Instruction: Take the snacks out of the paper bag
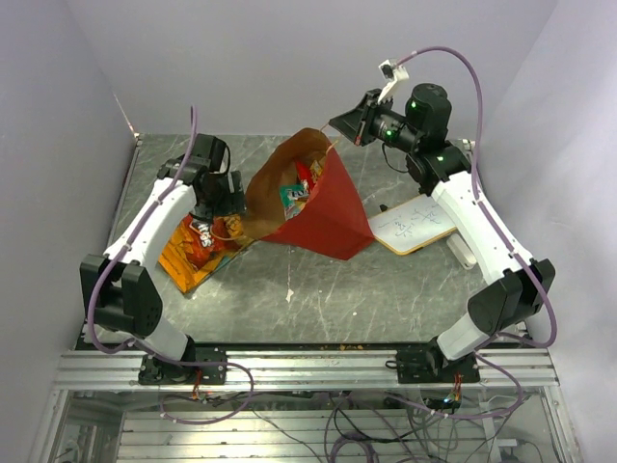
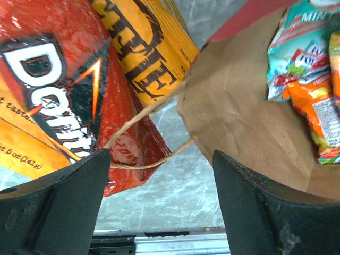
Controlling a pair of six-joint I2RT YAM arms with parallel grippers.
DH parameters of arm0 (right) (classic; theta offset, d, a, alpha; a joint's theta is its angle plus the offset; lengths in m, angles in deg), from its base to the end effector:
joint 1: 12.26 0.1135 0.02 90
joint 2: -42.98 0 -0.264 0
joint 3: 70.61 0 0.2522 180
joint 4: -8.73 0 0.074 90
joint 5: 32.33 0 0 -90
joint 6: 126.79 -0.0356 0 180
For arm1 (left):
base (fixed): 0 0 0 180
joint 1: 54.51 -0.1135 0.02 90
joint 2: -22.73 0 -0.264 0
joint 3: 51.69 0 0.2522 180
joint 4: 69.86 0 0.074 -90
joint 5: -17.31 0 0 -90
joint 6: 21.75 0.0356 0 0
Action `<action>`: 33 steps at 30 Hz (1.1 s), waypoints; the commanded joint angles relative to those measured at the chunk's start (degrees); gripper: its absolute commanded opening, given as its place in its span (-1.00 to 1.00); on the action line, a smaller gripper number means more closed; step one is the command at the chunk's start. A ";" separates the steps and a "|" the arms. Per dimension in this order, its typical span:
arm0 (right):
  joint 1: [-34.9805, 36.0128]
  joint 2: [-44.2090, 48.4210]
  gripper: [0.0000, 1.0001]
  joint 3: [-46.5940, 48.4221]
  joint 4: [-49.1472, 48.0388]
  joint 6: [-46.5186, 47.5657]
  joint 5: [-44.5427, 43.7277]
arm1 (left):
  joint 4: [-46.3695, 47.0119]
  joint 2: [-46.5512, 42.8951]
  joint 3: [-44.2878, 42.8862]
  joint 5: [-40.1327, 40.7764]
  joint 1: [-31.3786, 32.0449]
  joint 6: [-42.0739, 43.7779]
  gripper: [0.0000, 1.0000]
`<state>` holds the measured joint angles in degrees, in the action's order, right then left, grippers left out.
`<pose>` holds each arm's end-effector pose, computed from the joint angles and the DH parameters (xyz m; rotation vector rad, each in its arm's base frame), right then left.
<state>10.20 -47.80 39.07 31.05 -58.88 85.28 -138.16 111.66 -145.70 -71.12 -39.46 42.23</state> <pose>0.3334 0.1557 0.4529 -0.3926 1.6717 0.9778 0.3051 -0.0810 0.3020 -0.2657 2.6750 -0.1900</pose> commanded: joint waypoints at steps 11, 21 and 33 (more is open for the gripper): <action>-0.35 5.61 -1.00 -2.37 -0.95 0.90 0.21 | 5.25 4.23 -0.82 -3.70 -0.28 3.48 0.95; -0.31 5.63 -1.00 -2.41 -1.45 2.22 -1.56 | 1.39 2.89 -0.65 -4.91 -0.20 2.33 -0.06; -0.24 3.07 -1.00 -1.26 -10.27 -2.88 -4.87 | -1.69 -5.75 -10.98 -15.37 -1.18 -9.46 -0.86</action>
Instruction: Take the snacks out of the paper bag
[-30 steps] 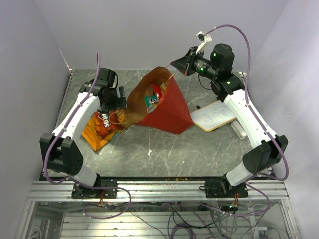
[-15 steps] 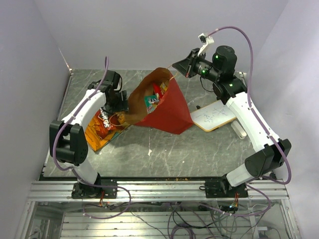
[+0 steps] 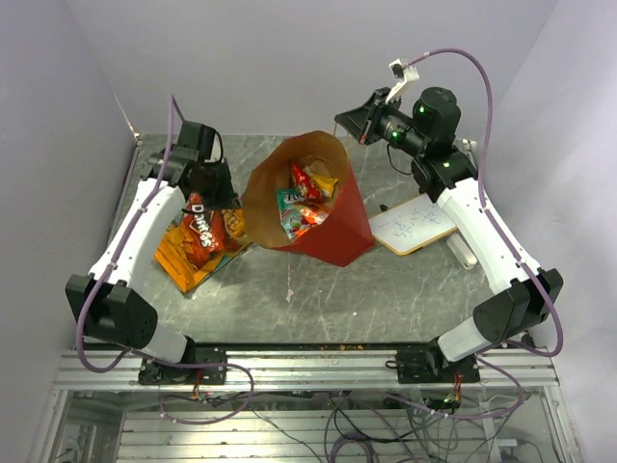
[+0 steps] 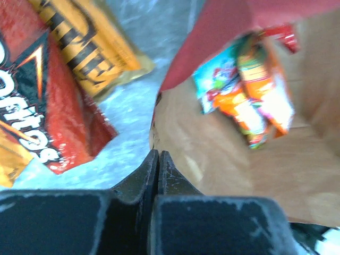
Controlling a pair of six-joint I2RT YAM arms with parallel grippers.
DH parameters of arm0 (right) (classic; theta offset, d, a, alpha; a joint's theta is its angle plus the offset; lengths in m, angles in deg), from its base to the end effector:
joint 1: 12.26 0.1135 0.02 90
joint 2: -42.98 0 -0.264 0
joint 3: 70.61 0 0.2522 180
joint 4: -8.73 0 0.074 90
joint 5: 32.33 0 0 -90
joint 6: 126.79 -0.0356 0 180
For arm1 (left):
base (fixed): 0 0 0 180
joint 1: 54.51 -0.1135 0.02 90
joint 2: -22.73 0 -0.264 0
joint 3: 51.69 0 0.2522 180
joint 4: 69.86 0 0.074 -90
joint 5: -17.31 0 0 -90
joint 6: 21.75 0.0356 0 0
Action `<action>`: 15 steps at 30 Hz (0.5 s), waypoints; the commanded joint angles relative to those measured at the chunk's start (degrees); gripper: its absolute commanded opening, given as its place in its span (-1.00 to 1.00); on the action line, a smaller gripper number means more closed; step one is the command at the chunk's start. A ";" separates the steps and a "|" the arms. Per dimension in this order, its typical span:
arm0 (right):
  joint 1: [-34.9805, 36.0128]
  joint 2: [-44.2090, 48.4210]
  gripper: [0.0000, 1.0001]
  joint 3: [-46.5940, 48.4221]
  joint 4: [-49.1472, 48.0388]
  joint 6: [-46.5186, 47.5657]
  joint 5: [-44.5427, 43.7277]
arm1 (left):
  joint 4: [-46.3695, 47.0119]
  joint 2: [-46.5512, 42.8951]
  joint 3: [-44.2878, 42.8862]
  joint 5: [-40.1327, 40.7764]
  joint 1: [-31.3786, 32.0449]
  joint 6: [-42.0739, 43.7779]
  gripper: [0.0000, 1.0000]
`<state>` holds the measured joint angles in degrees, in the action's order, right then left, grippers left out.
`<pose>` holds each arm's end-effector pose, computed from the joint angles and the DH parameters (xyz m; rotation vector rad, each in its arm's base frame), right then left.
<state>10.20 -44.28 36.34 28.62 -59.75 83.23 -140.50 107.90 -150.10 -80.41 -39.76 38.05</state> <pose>0.3185 0.1483 0.4618 -0.3587 1.6200 0.9613 0.2910 -0.0816 0.3423 -0.3020 2.6121 -0.4578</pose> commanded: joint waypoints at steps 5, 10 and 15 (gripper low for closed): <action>-0.38 -2.84 -1.00 2.71 -10.33 2.72 -10.43 | 3.98 2.74 -13.83 -12.84 -2.78 -9.93 -0.86; -1.12 -6.96 -1.00 6.55 -13.41 8.59 -16.13 | 9.67 7.36 -20.18 -16.69 -3.32 -16.37 -0.86; -4.08 -14.21 -1.00 15.75 -13.33 14.41 -17.12 | 16.55 11.48 -23.88 -20.80 -3.32 -23.14 -0.86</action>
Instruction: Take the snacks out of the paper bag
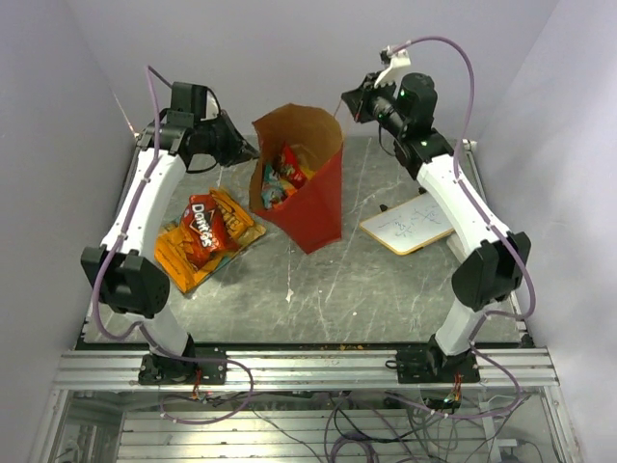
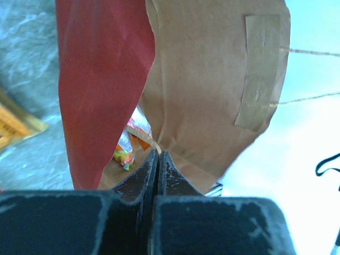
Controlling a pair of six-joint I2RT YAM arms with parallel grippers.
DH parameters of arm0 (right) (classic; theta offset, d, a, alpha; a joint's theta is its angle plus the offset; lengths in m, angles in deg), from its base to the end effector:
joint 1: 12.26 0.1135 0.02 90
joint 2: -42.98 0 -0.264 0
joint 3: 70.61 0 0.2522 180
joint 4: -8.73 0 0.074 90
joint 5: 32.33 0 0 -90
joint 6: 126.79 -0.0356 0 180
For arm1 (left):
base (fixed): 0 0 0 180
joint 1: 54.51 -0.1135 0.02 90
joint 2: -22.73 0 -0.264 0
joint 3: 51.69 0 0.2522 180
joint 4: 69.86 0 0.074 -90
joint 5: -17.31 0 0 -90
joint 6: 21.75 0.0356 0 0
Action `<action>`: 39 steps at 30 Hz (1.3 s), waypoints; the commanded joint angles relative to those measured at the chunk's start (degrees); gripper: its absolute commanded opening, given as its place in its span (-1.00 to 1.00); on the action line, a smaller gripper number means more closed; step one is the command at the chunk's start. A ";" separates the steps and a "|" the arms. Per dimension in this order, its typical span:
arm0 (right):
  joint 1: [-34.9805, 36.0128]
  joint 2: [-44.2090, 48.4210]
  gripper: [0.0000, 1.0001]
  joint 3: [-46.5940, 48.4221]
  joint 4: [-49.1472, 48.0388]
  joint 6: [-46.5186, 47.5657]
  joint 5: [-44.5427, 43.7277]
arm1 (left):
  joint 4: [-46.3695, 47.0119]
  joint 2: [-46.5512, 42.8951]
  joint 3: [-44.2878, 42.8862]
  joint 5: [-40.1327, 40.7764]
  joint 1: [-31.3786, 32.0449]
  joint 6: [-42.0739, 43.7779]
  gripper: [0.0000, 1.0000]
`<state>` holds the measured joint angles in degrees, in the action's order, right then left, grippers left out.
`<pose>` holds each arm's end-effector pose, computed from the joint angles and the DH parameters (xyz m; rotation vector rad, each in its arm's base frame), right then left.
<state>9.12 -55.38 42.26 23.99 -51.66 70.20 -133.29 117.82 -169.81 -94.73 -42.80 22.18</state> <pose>0.3802 0.1571 0.4365 -0.2662 1.6015 0.6640 0.3469 -0.0855 0.4058 -0.5011 2.3500 -0.9423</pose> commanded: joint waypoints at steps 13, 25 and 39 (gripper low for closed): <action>-6.68 -17.12 -1.00 25.17 -12.91 20.25 10.41 | 20.74 3.53 5.06 -2.46 1.81 -16.25 -0.86; -3.14 -2.54 -1.00 -3.82 -14.45 12.26 23.19 | 28.44 -11.62 41.39 3.95 11.35 -20.23 -0.86; -0.36 -1.04 -1.00 -5.50 -6.77 -17.17 25.76 | 11.83 -24.78 37.89 9.43 12.38 -1.65 0.46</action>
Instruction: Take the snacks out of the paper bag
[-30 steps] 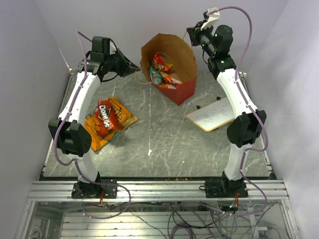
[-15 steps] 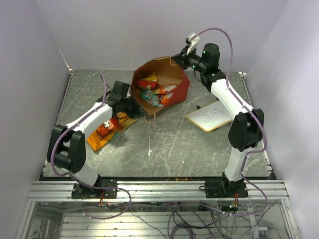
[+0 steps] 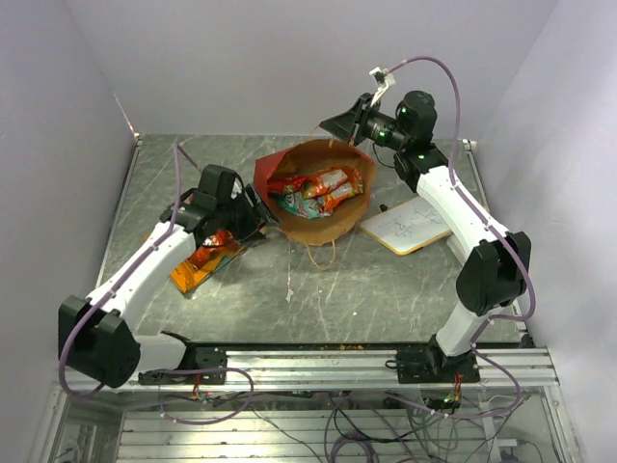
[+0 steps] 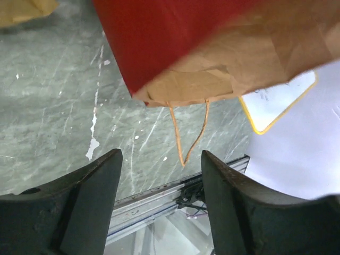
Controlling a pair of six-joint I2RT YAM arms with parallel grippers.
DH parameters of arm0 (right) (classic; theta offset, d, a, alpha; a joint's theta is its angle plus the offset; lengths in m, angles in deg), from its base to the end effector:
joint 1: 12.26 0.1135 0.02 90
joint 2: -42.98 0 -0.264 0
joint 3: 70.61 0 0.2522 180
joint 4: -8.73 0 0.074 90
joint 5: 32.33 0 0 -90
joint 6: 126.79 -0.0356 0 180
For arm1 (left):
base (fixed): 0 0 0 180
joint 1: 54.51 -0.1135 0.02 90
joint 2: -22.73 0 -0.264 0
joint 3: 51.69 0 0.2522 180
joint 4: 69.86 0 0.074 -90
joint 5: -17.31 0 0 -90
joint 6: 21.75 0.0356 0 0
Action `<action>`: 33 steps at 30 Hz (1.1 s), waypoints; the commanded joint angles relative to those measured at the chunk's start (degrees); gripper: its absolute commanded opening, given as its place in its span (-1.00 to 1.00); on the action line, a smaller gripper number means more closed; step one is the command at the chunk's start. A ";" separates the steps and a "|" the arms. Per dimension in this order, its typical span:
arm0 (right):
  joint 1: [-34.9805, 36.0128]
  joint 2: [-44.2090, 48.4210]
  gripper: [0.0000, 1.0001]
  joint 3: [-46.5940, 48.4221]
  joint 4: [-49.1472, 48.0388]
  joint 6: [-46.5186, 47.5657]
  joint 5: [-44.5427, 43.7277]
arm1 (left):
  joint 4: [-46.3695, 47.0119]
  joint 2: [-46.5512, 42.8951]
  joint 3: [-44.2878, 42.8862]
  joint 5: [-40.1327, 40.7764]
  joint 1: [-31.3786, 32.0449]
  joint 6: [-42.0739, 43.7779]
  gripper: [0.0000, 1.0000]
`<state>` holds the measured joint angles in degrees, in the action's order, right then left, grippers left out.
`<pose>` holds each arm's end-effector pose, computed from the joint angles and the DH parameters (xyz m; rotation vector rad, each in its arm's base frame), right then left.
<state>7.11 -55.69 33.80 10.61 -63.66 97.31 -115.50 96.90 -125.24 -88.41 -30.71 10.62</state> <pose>0.3811 0.1580 0.4065 -0.4874 1.5616 1.1471 0.2477 -0.1198 0.2865 -0.6125 2.5042 -0.9433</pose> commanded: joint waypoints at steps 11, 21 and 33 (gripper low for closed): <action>3.90 -2.12 -1.00 9.99 23.88 4.55 -11.11 | -1.93 -0.18 -17.80 1.62 7.59 23.90 0.73; 2.73 -4.69 -1.00 18.25 32.80 11.99 -14.66 | 27.41 1.52 -7.53 13.34 23.19 47.21 0.51; 0.09 -5.45 -1.00 18.43 30.01 10.31 -8.04 | 39.51 15.40 -7.60 25.53 24.57 70.70 0.04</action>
<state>7.59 -60.96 51.00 41.28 -53.30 87.69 -82.56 107.24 -130.77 -68.37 -6.08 70.84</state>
